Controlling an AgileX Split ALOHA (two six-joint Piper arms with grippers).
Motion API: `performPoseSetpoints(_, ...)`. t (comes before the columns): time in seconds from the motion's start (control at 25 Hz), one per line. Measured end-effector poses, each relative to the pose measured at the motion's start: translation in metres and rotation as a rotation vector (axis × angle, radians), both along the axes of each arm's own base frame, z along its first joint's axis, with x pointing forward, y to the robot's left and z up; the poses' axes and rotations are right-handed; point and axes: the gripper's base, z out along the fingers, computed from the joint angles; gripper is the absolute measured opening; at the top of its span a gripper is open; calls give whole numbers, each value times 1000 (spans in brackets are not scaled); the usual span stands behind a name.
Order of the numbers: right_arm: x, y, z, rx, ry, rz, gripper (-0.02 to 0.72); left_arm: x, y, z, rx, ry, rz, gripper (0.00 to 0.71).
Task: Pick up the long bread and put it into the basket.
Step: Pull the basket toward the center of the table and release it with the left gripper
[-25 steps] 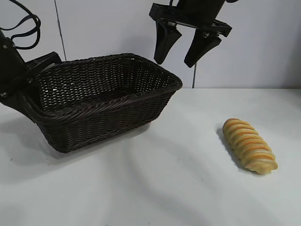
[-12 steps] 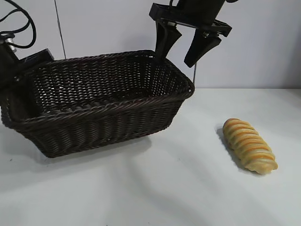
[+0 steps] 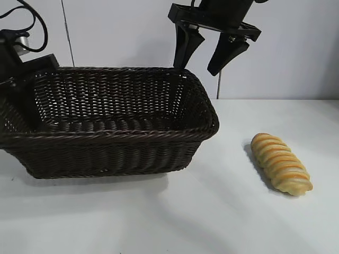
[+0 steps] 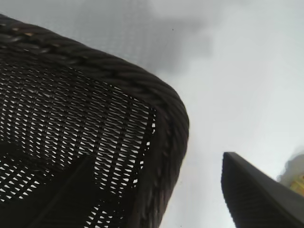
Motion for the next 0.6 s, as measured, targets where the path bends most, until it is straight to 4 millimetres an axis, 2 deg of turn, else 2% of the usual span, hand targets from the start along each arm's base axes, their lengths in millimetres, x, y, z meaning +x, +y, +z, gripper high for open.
performPoseSetpoints(0.16,0,0,0,0,0,0,537,9,-3,-14,-4,21,-6,101)
performPoseSetpoints(0.6,0,0,0,0,0,0,537,19,-3,-45,15,27,-12,101)
